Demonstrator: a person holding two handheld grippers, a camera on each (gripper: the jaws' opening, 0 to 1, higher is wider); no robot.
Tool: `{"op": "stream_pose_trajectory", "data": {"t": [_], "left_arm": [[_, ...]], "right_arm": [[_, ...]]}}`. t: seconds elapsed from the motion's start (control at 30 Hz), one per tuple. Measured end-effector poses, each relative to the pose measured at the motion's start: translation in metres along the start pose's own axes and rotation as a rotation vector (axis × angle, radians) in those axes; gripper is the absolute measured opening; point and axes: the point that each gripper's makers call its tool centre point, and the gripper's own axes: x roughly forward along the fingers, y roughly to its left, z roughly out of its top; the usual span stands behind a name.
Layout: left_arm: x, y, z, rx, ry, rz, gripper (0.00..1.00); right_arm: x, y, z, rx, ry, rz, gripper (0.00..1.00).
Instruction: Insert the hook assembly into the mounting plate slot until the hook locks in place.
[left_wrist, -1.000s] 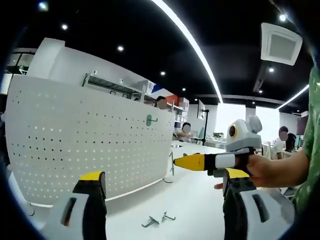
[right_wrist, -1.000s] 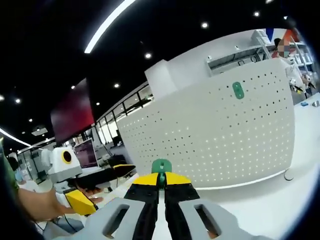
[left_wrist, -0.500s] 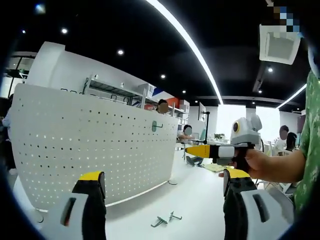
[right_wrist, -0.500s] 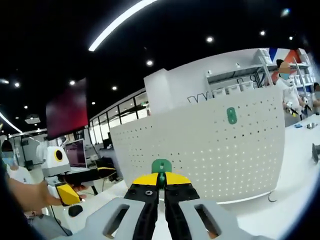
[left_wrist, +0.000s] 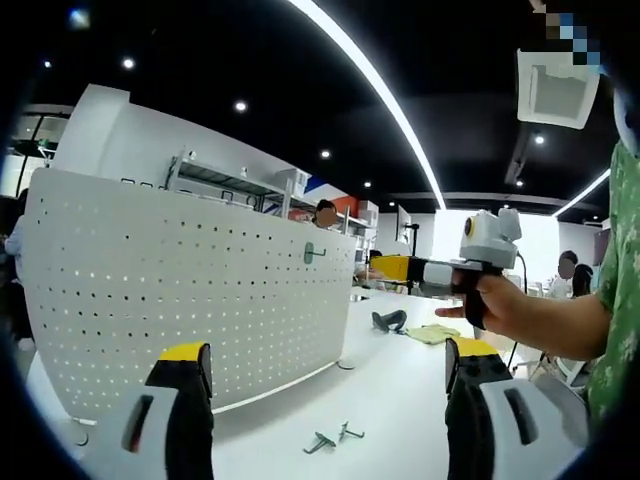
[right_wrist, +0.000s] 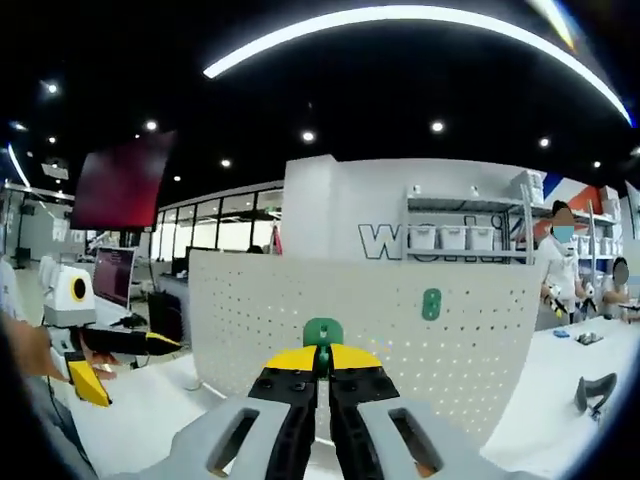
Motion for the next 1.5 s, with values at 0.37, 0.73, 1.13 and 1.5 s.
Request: {"op": "stream_pose_trajectory", "data": {"t": [0.37,0.73,1.13,1.5], "left_arm": [[-0.004,0.008,-0.001,0.001,0.007,0.012,0.97],[-0.006,0.015,-0.006,-0.001,0.020,0.023,0.96],[-0.008,0.022,-0.010,0.001,0.042,0.032,0.95],[-0.009,0.028,-0.016,-0.002,0.056,0.038,0.94]], "right_arm": [[0.026,-0.026,0.031,-0.061,-0.062,-0.058,0.01],[0.061,-0.045,0.044,-0.096,-0.094,-0.096,0.01],[0.088,-0.065,0.038,-0.101,-0.088,-0.152,0.01],[0.113,-0.080,0.024,-0.084,-0.084,-0.182,0.01]]}}
